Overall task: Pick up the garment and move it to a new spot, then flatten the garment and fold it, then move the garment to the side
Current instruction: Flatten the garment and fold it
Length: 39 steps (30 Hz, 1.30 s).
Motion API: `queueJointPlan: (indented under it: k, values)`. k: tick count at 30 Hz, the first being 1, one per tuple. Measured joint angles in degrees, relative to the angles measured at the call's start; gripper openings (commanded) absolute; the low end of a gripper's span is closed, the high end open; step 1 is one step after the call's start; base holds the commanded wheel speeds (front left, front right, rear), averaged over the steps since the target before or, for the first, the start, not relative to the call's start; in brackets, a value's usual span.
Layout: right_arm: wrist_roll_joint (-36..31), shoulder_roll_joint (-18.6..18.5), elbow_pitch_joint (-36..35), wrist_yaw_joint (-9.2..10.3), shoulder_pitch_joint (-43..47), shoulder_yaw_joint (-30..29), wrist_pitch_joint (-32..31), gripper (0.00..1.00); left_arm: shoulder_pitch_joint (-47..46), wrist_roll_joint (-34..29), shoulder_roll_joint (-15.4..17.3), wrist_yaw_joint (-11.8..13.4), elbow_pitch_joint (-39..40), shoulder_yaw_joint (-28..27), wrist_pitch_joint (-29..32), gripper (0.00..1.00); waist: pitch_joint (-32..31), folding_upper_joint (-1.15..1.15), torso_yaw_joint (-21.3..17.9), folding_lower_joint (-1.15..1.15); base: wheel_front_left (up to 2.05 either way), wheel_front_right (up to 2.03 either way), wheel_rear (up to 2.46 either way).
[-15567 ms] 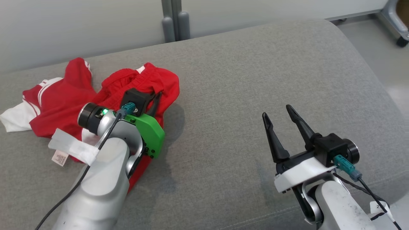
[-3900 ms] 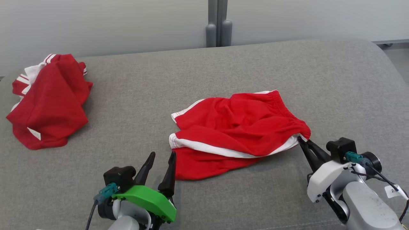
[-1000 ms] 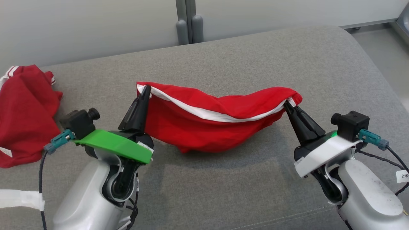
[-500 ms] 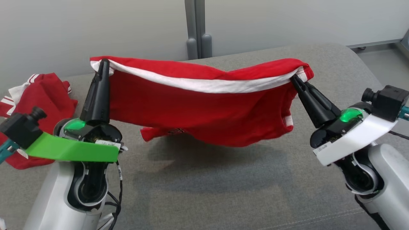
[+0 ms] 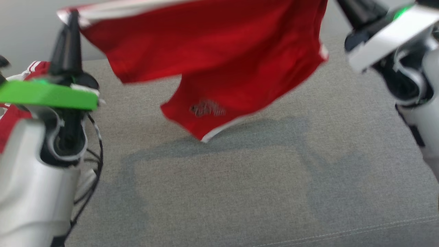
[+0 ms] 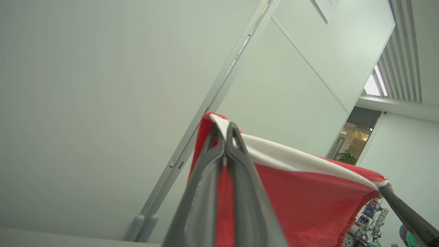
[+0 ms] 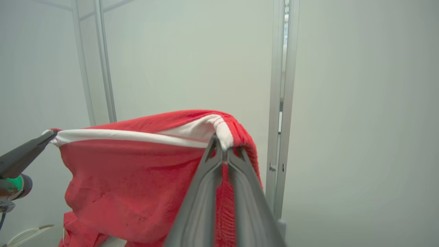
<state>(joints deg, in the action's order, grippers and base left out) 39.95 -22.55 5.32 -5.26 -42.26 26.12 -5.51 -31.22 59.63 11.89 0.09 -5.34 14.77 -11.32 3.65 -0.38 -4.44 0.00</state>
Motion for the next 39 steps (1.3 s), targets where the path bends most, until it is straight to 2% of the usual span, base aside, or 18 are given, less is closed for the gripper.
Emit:
queueJointPlan:
  k: [3, 6, 9, 14, 19, 25, 30, 39]
  values:
    - [-2.63, 2.11, -1.02, 0.76, -10.53, -2.89, 3.97, 0.00, -10.21, -0.66, -0.23, -0.01, 3.21, -2.40, -1.43, 0.00, 0.83, 0.00, 0.82, 0.00, 0.00, 0.00, 0.00]
    - [-2.04, 1.67, 2.22, 0.21, -10.66, -1.37, 3.61, 0.00, -13.75, -1.23, -1.10, -0.27, 4.53, -2.27, -1.92, 0.00, 1.38, 0.00, 1.91, 0.00, 0.00, 0.00, 0.00]
    - [-1.30, 1.41, 7.84, -0.42, -3.70, 3.50, 0.36, 0.00, -9.26, -1.35, -1.32, -0.41, 2.96, 0.16, -1.79, 0.00, 2.19, 0.00, 2.54, 0.00, 0.00, 0.00, 0.00]
    - [-1.14, -0.21, 15.57, -1.19, 9.62, 10.85, -3.45, 0.00, 7.49, 0.76, -4.01, -0.60, -3.14, 6.66, 1.02, 0.00, 4.00, 0.00, 2.61, 0.00, 0.00, 0.00, 0.00]
    - [-0.73, 0.36, 19.52, -1.29, 15.94, 12.89, -2.23, 0.00, 19.07, 2.21, -6.25, -0.69, -7.60, 9.89, 1.10, 0.00, 6.15, 0.00, 2.18, 0.00, 0.00, 0.00, 0.00]
    - [-0.48, 2.25, 20.59, -1.31, 16.06, 11.41, 3.79, 0.00, 20.36, 2.64, -5.72, -2.90, -10.16, 8.76, -0.65, 0.00, 7.88, 0.00, 1.70, 0.00, 0.00, 0.00, 0.00]
    - [-0.75, 1.65, 20.75, -1.80, 16.31, 11.36, 7.98, 0.00, 20.72, 1.38, -4.77, -4.19, -10.69, 8.00, -1.41, 0.00, 6.75, 0.00, 1.90, 0.00, 0.00, 0.00, 0.00]
    - [-3.94, -0.40, 22.49, -1.82, 22.12, 14.02, 12.57, 0.00, 27.43, -0.97, -3.93, -5.20, -12.71, 11.46, -1.89, 0.00, 3.26, 0.00, 2.40, 0.00, 0.00, 0.00, 0.00]
